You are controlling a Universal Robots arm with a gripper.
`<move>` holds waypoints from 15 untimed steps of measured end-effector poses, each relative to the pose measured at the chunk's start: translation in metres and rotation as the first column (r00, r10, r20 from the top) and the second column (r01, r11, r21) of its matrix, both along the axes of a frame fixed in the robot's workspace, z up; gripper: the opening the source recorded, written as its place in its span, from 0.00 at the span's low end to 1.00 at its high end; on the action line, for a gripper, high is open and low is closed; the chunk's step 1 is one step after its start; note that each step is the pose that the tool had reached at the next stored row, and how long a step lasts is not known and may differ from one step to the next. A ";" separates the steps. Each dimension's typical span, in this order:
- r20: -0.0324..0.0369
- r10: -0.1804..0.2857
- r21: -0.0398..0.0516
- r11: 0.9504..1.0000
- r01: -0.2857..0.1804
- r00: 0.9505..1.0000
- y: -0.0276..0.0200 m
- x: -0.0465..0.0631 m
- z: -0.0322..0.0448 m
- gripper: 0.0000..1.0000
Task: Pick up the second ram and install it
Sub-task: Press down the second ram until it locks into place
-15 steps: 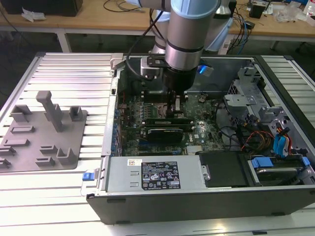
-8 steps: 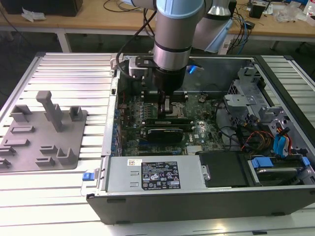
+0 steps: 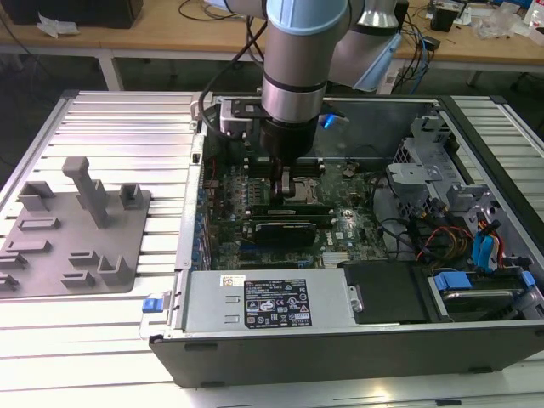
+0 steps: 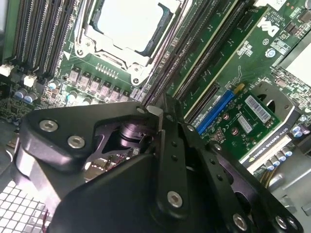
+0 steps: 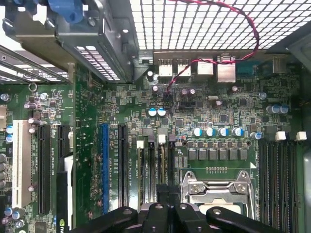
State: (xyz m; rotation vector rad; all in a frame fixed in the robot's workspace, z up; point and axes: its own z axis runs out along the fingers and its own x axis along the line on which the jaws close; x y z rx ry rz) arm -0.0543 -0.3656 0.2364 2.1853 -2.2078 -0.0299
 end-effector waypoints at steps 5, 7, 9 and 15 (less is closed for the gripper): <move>0.000 0.000 0.000 1.000 0.000 1.000 -0.0001 0.000 -0.0046 0.08; 0.000 0.000 0.000 1.000 0.000 1.000 -0.0001 0.000 -0.0058 0.08; 0.000 0.000 0.000 1.000 0.000 1.000 -0.0001 0.000 -0.0059 0.08; 0.001 0.000 0.000 1.000 0.000 1.000 0.0000 0.000 -0.0078 0.08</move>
